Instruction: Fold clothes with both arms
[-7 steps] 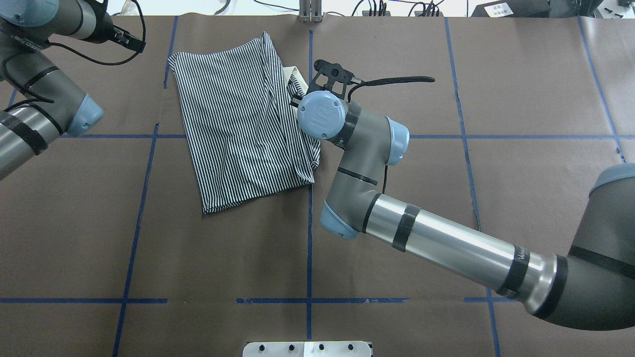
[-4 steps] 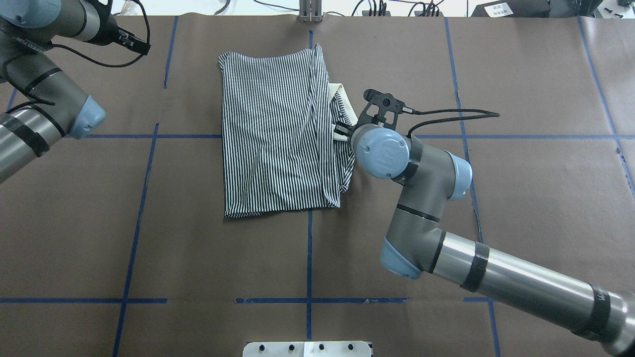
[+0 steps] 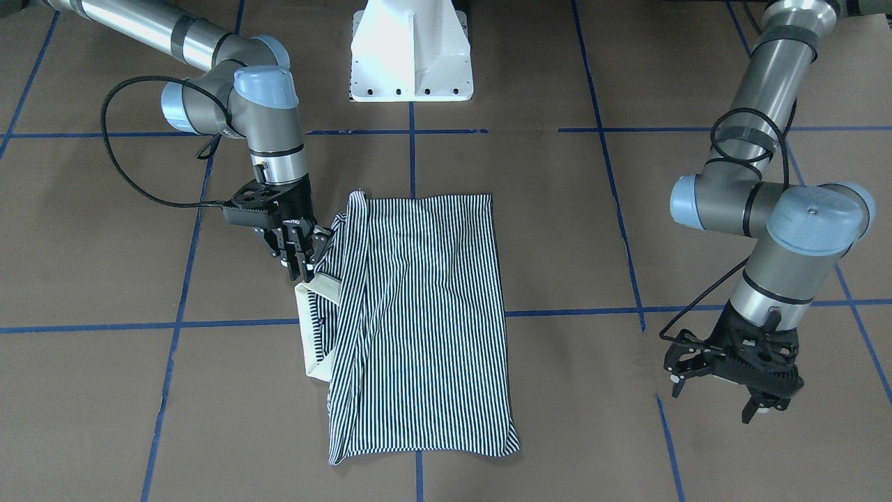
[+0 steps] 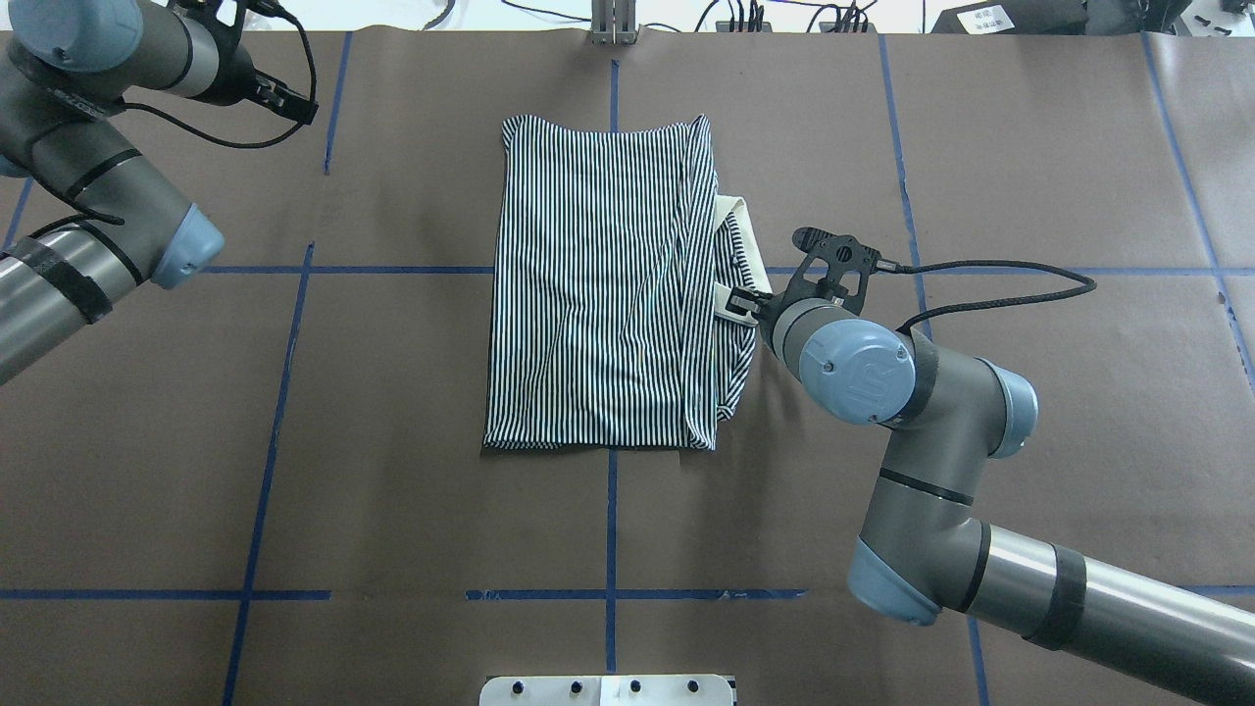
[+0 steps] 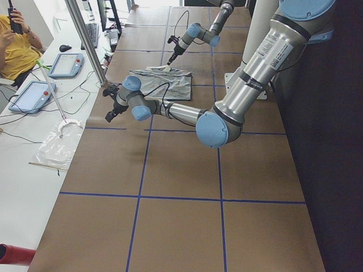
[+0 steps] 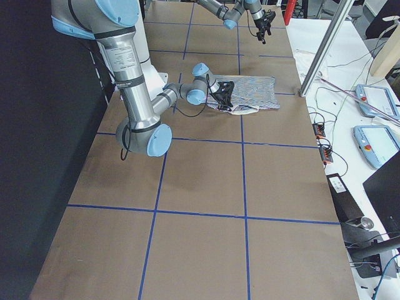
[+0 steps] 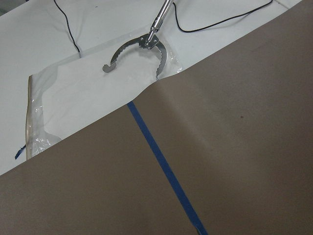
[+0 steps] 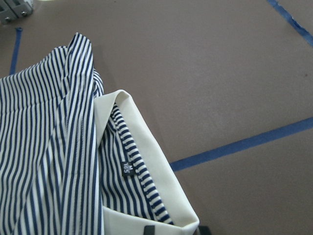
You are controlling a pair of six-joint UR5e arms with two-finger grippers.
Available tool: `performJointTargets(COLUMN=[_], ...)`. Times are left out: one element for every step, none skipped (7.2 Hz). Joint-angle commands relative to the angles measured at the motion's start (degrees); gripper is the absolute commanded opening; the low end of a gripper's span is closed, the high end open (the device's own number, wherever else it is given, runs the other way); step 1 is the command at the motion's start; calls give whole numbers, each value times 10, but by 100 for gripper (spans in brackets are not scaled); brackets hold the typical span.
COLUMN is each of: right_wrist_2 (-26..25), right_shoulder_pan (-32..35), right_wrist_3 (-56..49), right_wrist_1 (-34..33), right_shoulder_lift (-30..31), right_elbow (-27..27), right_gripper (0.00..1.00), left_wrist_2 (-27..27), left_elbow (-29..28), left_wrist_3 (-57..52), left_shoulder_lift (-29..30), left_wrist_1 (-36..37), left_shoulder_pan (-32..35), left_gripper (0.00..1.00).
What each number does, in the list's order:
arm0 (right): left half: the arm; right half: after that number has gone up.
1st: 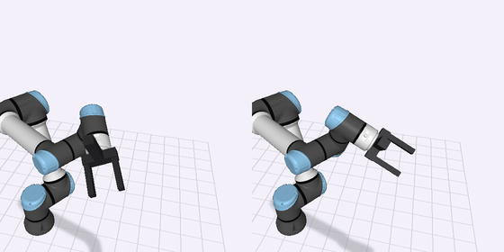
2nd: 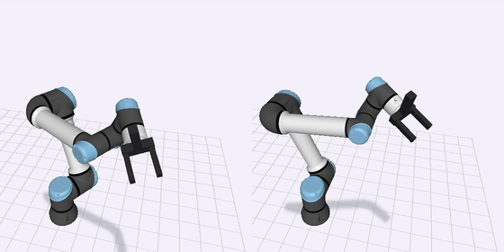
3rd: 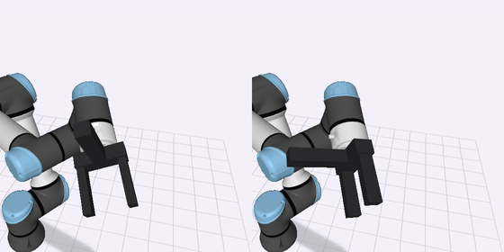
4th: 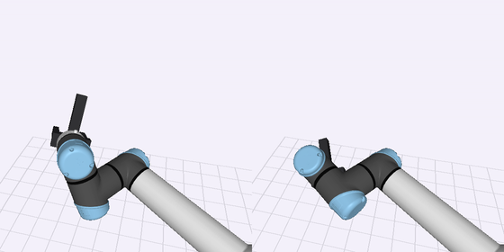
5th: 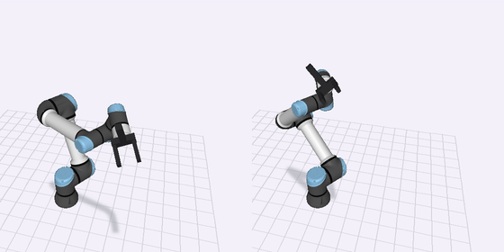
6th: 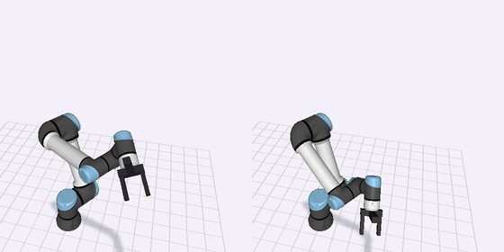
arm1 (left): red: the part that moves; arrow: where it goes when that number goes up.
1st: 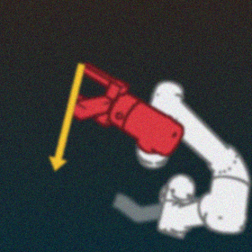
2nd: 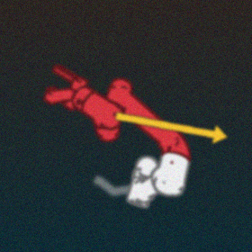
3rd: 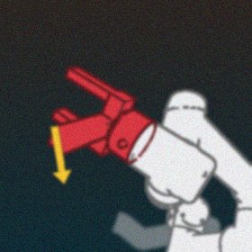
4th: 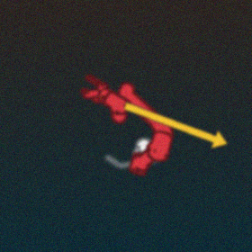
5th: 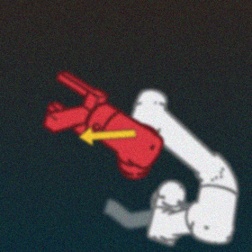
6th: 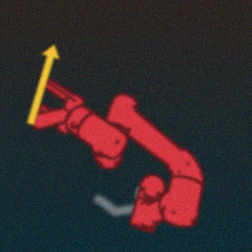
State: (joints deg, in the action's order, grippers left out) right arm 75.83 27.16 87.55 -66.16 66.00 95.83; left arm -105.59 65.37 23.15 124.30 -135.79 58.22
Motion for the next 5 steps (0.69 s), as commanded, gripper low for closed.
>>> performJointTargets(right_wrist_2=[28,20,-38,-85,-93], right_shoulder_pan=[-2,-18,-85,-124,-133], right_wrist_3=[-112,-114,-114,-122,-154], right_wrist_1=[-100,-136,-136,-139,-140], right_shoulder_lift=[4,-3,-6,-15,-16], right_elbow=[95,111,110,105,104], right_gripper=[100,100,100,93,78], left_wrist_2=[-1,-1,-1,-1,-18], left_elbow=[4,4,4,5,5], left_wrist_3=[4,4,4,7,11], left_shoulder_lift=[-5,-5,-5,-5,-6], left_wrist_1=[0,0,0,0,0], left_shoulder_pan=[-4,-4,-4,-4,-4], left_gripper=[100,100,100,100,100])
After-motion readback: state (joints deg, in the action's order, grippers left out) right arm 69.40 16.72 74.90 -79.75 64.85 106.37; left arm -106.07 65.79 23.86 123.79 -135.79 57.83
